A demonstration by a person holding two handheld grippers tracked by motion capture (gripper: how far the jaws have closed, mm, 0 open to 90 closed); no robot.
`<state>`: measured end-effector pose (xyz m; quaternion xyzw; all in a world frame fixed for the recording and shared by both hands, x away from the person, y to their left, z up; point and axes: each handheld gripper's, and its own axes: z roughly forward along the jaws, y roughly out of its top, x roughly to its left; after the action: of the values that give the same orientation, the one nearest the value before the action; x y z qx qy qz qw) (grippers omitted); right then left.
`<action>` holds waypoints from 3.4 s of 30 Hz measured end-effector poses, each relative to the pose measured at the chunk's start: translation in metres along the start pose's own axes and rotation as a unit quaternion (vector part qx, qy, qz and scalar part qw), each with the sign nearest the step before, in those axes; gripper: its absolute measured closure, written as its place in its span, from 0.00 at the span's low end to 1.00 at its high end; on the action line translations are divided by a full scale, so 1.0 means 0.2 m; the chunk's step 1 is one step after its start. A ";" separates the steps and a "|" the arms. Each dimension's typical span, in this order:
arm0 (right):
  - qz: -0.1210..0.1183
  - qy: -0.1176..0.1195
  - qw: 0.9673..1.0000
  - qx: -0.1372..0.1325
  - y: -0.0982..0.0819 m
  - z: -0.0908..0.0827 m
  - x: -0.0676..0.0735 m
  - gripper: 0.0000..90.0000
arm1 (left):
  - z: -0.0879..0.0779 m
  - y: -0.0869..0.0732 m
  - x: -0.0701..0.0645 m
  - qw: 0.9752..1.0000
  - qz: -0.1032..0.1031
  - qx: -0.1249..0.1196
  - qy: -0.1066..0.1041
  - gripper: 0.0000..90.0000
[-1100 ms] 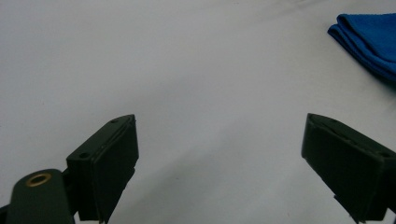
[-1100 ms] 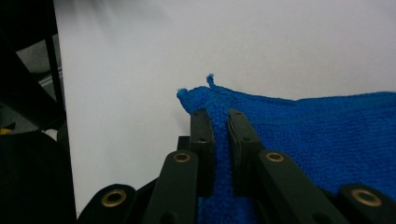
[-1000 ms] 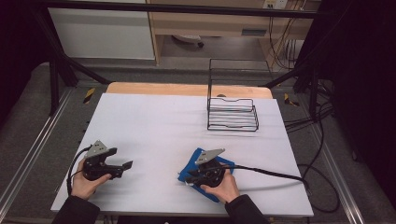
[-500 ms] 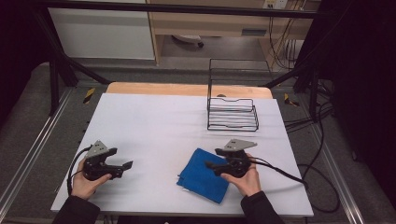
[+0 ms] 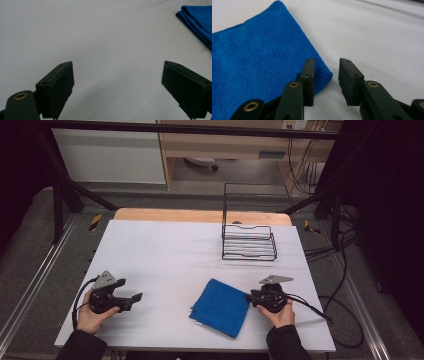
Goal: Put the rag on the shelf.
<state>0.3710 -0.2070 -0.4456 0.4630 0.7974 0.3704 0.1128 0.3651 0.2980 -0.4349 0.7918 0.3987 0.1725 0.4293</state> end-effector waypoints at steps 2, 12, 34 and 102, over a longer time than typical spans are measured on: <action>0.002 0.006 1.000 0.006 0.00 0.01 0.00 0.77 | 0.00 0.00 0.00 1.000 0.002 0.001 0.000 0.12; 0.039 0.028 0.999 0.019 0.01 0.02 0.01 0.95 | 0.00 0.00 0.00 1.000 0.002 0.002 0.000 0.12; -0.042 -0.016 0.999 -0.007 0.19 0.12 -0.04 0.92 | 0.01 0.00 0.00 1.000 0.003 0.007 0.001 0.12; -0.007 0.038 0.995 -0.087 -0.04 -0.13 -0.13 0.08 | 0.08 0.07 -0.12 1.000 0.012 0.025 -0.003 0.09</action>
<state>0.3669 -0.2442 -0.4367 0.4316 0.7691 0.4546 0.1247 0.3670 0.2660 -0.4308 0.8075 0.3917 0.1653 0.4088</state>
